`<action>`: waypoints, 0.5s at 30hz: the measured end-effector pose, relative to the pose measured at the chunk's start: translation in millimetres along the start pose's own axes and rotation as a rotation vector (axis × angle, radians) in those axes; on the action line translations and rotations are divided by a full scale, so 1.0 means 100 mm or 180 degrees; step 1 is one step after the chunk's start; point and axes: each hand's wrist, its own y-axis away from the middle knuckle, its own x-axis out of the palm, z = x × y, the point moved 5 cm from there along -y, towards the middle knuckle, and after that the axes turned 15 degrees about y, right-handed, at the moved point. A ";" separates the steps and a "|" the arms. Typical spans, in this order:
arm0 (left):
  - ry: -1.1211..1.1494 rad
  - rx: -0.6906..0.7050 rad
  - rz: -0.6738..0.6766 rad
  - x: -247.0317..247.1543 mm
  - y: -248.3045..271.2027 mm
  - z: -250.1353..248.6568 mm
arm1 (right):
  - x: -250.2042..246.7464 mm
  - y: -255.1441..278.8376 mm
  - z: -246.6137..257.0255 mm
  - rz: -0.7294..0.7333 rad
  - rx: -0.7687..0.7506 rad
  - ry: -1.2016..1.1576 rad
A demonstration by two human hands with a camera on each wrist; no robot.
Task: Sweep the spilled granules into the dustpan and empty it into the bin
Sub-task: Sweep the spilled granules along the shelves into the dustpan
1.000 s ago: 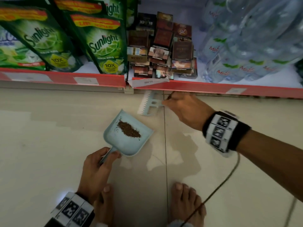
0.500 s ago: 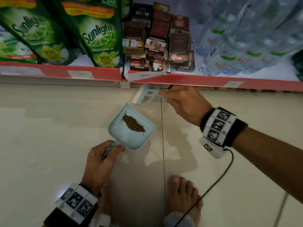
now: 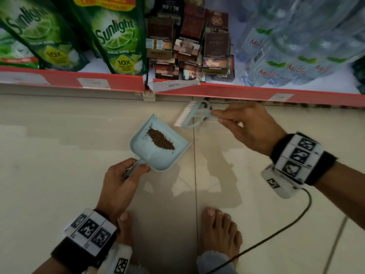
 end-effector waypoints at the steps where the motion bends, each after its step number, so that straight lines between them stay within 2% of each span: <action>1: -0.0038 0.0011 0.0011 0.01 -0.01 0.00 | 0.07 -0.02 0.03 0.0084 -0.0034 -0.0009; 4: -0.0112 0.0049 0.0035 0.02 -0.02 0.01 | 0.22 0.03 -0.02 0.0547 -0.0110 0.0344; 6: -0.0092 0.0050 0.0014 0.01 -0.02 0.00 | 0.17 0.14 -0.13 0.0587 -0.0085 0.0424; 10: -0.0067 0.0045 0.0016 0.02 -0.02 -0.01 | -0.05 0.28 -0.29 0.0103 0.0061 0.0268; 15: -0.0060 0.0076 0.0079 0.09 -0.07 -0.04 | 0.06 -0.05 0.00 -0.0442 0.0050 0.0140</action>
